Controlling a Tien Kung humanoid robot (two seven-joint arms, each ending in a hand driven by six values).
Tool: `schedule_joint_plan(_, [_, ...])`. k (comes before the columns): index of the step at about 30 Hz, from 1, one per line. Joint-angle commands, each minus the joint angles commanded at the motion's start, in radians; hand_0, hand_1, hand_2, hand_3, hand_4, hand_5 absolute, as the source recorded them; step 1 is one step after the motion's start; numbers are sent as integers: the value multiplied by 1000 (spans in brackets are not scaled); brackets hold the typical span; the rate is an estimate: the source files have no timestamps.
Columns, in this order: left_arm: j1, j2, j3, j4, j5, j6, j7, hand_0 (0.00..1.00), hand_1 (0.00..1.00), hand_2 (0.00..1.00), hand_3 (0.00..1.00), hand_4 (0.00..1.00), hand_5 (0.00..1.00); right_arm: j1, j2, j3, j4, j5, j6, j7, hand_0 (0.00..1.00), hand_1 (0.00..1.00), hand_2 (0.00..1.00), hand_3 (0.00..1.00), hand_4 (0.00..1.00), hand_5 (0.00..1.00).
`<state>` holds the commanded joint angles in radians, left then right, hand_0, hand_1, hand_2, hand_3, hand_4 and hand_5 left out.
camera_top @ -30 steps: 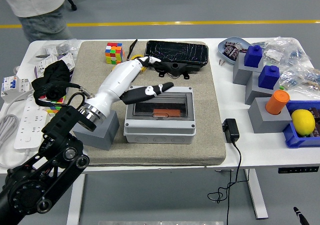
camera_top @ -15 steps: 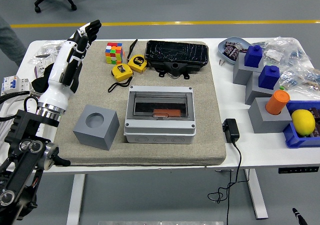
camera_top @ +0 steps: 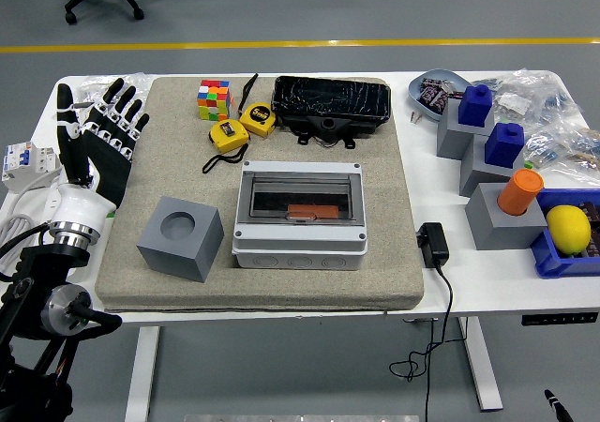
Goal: Fetch the battery,place it into the box,close the lid of the box
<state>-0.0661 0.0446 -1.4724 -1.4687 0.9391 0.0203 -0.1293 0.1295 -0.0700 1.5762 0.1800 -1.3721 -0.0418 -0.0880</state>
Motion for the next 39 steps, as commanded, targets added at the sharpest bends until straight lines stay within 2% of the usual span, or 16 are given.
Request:
schedule_joint_plan(6, [7, 0, -8, 15, 254, -6, 49, 943, 982, 939, 911, 998, 998, -2, -5, -9, 0, 7, 1, 1, 843, 748, 741, 775, 998, 980])
schedule_joint_plan(9, [10, -2, 7, 23, 384, -3, 45, 943, 982, 939, 911, 998, 998, -3, -7, -1, 0, 4, -3, -1, 843, 748, 741, 775, 998, 980])
schedule_joint_plan(11, [11, -5, 12, 24, 439, 2, 37, 943, 982, 939, 911, 998, 998, -2, -9, 5, 0, 1, -6, -1, 843, 748, 741, 775, 998, 980])
schedule_joint_plan(22, [-3, 7, 59, 1, 422, 41, -3, 920, 954, 903, 875, 998, 998, 4, -29, -17, 0, 62, -23, 16, 851, 775, 752, 785, 998, 998])
schedule_joint_plan(31, [3, 41, 123, 2, 439, 70, -30, 910, 941, 885, 863, 998, 998, 18, -56, -4, 0, 61, -35, 24, 854, 787, 771, 798, 998, 998])
schedule_joint_plan(37, [5, 20, 111, 3, 433, 83, -51, 904, 933, 877, 852, 998, 998, 22, -52, -46, 0, 109, -41, 47, 857, 787, 771, 804, 998, 998])
schedule_joint_plan(39, [-5, 13, 115, 10, 427, 97, -65, 904, 933, 877, 852, 998, 998, 24, -53, -64, 0, 132, -58, 67, 857, 787, 771, 804, 998, 998])
